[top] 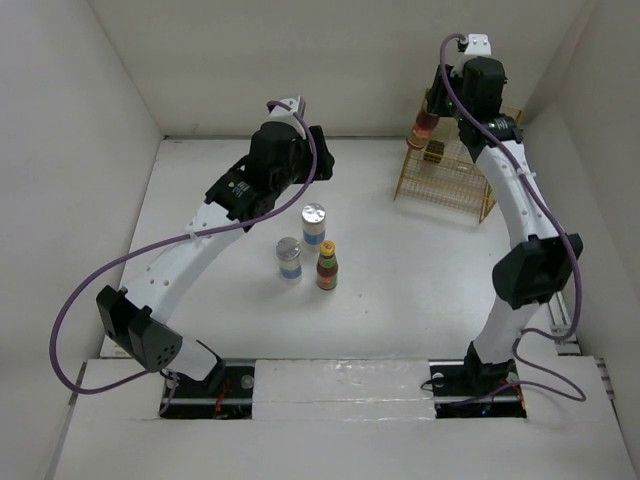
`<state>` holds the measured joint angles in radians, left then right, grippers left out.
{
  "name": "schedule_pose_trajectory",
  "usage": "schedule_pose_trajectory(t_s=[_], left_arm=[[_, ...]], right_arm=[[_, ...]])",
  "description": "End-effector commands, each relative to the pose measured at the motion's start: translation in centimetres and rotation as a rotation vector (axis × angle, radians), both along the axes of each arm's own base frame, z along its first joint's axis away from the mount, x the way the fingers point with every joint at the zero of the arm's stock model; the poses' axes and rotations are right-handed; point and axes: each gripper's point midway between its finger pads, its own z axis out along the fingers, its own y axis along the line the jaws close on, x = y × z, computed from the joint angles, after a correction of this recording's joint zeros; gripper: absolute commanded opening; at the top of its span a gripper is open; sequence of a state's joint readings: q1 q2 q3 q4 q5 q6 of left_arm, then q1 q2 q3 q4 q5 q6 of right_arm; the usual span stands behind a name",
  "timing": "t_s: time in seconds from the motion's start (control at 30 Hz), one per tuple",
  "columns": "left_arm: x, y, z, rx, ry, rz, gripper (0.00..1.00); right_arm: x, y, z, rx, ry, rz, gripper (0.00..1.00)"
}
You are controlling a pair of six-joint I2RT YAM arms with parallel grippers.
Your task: Organize the condiment bottles
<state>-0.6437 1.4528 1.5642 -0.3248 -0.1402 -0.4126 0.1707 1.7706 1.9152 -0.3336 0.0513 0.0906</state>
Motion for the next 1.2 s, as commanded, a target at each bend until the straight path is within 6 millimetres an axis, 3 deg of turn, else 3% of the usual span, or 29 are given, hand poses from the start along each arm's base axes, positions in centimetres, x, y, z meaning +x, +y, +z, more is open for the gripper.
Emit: schedule_pose_trajectory(t_s=[0.0,0.2,0.4,0.53,0.67,1.0,1.03,1.1,1.13,1.17], left_arm=[[0.1,0.4,3.1,-0.035,-0.080,0.010,0.57],[0.1,0.4,3.1,-0.027,-0.083,0.007,0.57],[0.0,0.3,3.1,-0.029,-0.082,-0.001,0.57],[0.0,0.3,3.1,-0.029,-0.082,-0.001,0.57],[0.1,0.4,3.1,-0.027,-0.083,0.007,0.57],[0.2,0.3,2.3,-0.023,-0.065,0.010,0.57],[0.2,0.3,2.3,-0.023,-0.065,0.010,0.57],[0.2,0.3,1.8,-0.018,-0.058,0.010,0.57],[0.2,0.3,1.8,-0.018,-0.058,0.010,0.57],[0.2,0.2,1.9,-0.026,-0.054,0.013,0.57]], right_arm=[[1.4,-1.0,8.0,0.042,-0.216,-0.012,0.06],[3.5,-3.6,7.9,0.038,-0.231,-0.054,0.04],[4.2,-5.6,7.7,0.025,-0.238,-0.102,0.04],[4.6,-6.4,4.9,0.008,-0.184,-0.121,0.04],[4.8,-6.4,-0.5,-0.003,-0.082,-0.121,0.04],[5.7,-6.2,-8.1,-0.016,0.055,-0.109,0.06],[5.8,-6.2,-9.3,-0.018,0.078,-0.109,0.09],[5.7,-5.7,-9.5,-0.020,0.087,-0.100,0.16],[5.7,-5.7,-10.4,-0.031,0.105,-0.098,0.22],[5.6,-5.9,-10.7,-0.034,0.114,-0.106,0.34]])
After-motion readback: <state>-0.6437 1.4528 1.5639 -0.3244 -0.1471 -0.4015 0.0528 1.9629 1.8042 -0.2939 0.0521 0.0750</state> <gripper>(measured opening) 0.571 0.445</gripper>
